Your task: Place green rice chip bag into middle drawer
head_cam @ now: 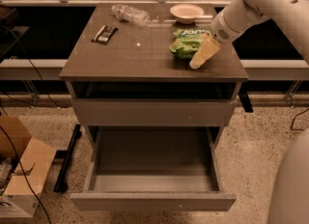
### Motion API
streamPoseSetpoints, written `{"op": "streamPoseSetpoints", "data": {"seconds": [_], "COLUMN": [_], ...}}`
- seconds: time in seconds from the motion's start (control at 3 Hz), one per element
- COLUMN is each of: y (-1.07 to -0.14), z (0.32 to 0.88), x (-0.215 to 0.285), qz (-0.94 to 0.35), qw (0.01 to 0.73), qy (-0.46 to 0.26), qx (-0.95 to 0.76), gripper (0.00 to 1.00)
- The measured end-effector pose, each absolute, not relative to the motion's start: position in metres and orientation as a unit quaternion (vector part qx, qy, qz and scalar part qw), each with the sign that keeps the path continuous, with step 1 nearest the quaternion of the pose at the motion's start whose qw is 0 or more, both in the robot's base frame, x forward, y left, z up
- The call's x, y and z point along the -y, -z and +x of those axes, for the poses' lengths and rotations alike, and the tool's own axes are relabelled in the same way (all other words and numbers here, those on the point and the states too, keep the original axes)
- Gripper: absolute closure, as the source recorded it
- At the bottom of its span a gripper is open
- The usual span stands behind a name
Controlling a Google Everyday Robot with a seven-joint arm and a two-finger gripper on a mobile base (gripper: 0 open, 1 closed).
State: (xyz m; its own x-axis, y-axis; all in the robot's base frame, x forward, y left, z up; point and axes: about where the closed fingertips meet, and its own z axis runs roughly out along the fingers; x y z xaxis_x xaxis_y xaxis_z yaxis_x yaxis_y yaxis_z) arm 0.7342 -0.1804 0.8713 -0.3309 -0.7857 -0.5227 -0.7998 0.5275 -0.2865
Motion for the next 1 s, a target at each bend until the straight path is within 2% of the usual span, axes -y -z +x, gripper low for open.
{"op": "streamPoseSetpoints", "data": {"seconds": [0.33, 1.0], "y": [-0.865, -0.865], "z": [0.754, 0.76], "x": [0.169, 0.151], "qz": [-0.482, -0.483], "qw": [0.32, 0.329], "qy": [-0.021, -0.024], "qx": [-0.815, -0.811], "gripper": [0.18, 0.65]}}
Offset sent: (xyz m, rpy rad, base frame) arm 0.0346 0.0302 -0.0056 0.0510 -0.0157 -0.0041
